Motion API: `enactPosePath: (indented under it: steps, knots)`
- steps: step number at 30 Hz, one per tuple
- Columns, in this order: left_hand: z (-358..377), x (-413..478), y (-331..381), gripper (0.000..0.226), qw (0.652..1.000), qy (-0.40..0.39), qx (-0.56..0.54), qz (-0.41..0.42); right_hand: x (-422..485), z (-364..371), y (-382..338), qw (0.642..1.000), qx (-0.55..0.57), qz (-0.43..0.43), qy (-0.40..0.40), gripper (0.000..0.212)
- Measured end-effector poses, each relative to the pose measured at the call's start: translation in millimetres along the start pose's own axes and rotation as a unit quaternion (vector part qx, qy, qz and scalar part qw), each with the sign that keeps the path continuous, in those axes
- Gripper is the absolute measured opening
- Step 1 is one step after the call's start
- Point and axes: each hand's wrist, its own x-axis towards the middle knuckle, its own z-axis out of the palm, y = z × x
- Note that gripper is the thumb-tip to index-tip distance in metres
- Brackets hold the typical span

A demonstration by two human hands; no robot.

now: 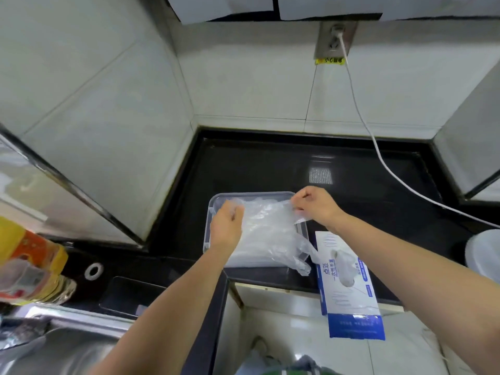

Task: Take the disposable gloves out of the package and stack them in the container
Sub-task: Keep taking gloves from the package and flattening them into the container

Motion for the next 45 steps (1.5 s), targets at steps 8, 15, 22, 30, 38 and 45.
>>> enactPosePath:
  steps: [8, 15, 22, 30, 38, 45]
  knots:
    - [6, 5, -15, 0.027, 0.983, 0.013, 0.184, -0.009, -8, 45, -15, 0.951, -0.133, -0.277, 0.027, 0.009]
    - [3, 9, -14, 0.046, 0.938, 0.012, 0.346, 0.032, 1, 85, 31, 0.906, -0.386, -0.101, -0.144, 0.044]
    - [29, 15, -7, 0.045, 0.865, -0.072, 0.452, 0.205, 14, 105, 38, 0.89, -0.398, -0.074, -0.209, 0.053]
    - [18, 38, -49, 0.081, 0.851, -0.246, 0.464, 0.026, 24, 94, 51, 0.86, -0.471, -0.04, -0.192, 0.075]
    - [28, 47, -62, 0.095, 0.826, -0.269, 0.495, 0.005, 33, 105, 67, 0.816, -0.542, -0.02, -0.199, 0.085]
    - [36, 51, -59, 0.098, 0.79, -0.281, 0.545, 0.0, 33, 107, 69, 0.8, -0.566, -0.018, -0.199, 0.083]
